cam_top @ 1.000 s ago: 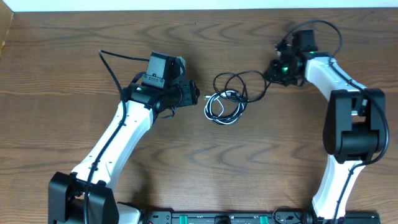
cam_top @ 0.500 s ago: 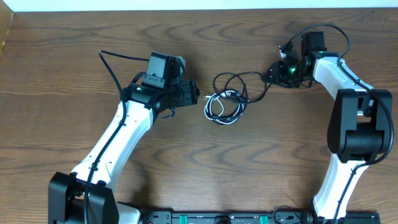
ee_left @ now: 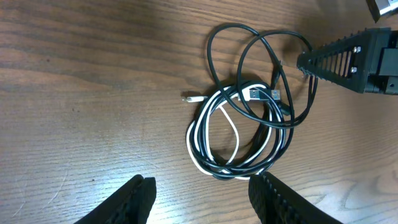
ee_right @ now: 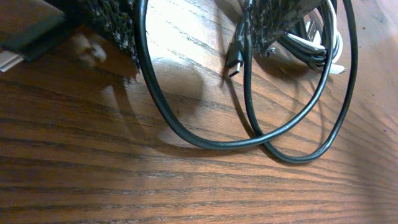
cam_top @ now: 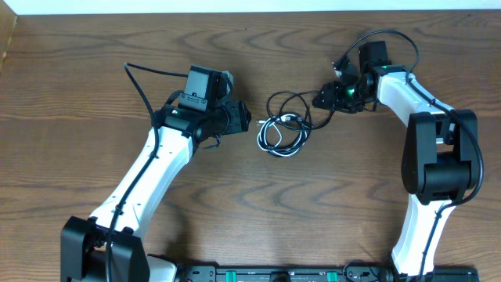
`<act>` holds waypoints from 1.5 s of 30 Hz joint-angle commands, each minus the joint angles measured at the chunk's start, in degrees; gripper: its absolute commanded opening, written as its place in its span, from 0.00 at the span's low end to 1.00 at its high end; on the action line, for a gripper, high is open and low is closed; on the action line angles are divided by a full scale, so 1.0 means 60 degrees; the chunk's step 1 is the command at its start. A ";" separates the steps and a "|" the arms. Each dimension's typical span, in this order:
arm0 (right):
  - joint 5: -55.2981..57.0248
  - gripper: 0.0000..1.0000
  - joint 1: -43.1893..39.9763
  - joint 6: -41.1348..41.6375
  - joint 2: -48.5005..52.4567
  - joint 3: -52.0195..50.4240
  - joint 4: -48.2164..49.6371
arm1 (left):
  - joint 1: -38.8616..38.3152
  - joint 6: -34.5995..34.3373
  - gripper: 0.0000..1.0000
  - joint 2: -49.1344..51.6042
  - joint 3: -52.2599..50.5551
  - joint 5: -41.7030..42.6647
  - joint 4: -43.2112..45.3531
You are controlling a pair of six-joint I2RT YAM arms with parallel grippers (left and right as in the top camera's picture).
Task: Untangle cables
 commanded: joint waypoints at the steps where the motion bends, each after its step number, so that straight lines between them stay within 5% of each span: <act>1: 0.0619 0.52 -0.0004 -0.0029 0.0317 -0.0131 -0.0084 | -0.0029 0.0124 0.56 -0.0036 0.0142 -0.0135 -0.0040; 13: 0.0619 0.50 -0.0018 -0.0076 0.0259 0.0091 0.0331 | -0.0029 0.0120 0.56 -0.0036 0.0142 -0.0135 -0.0109; 33: 0.2288 0.60 0.0590 -0.1191 -0.0219 0.0437 -0.0583 | -0.0029 0.0120 0.56 -0.0036 0.0142 -0.0138 -0.0106; 40: 0.3366 0.34 0.0911 -0.1180 -0.0219 0.0229 -0.0437 | -0.0029 0.0124 0.56 -0.0036 0.0102 -0.0135 -0.0113; 44: 0.3468 0.01 0.0889 -0.1173 -0.0226 0.0251 -0.0273 | -0.0029 0.0124 0.56 -0.0036 -0.0007 -0.0138 -0.0109; 45: 0.3351 0.01 0.0860 -0.1180 -0.0237 0.0321 -0.0248 | -0.0029 0.0127 0.56 -0.0036 -0.0011 -0.0138 -0.0109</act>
